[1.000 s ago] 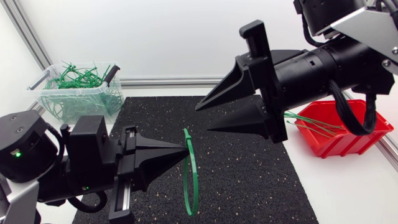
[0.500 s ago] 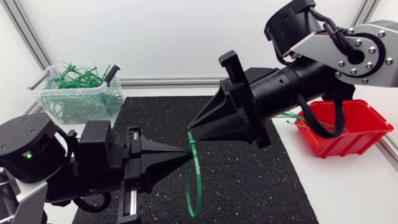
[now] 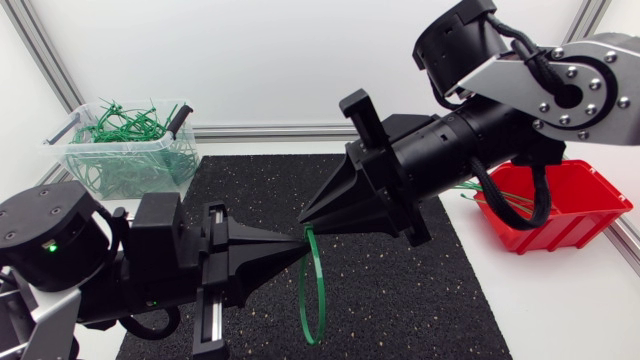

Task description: Take a green cable tie from the red box, thread the tail through the head to close it, then place it in the transparent bin on the left.

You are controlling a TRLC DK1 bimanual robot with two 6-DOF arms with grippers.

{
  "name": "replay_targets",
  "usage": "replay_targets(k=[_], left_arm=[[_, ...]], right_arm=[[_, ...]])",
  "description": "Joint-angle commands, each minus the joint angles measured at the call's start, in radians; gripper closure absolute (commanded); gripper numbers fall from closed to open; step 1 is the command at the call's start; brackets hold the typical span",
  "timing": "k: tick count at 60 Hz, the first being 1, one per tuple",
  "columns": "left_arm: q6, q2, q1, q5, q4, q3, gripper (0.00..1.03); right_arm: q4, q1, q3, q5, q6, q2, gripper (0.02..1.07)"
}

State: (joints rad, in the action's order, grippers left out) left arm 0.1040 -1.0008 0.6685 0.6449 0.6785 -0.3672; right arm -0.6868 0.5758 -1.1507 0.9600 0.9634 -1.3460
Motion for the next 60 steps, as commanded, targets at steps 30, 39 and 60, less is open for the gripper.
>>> replay_targets(k=[30,39,60], left_arm=[[0.014,0.037,0.006,0.001,0.010,-0.003,1.00],[0.028,0.076,0.040,0.001,0.001,-0.016,1.00],[0.053,0.182,0.154,-0.071,-0.082,-0.081,1.00]], right_arm=[[0.015,0.006,-0.026,-0.055,-0.005,0.001,1.01],[0.016,0.006,-0.044,-0.067,-0.002,-0.007,1.01],[0.050,0.004,-0.024,-0.099,0.012,-0.031,1.01]])
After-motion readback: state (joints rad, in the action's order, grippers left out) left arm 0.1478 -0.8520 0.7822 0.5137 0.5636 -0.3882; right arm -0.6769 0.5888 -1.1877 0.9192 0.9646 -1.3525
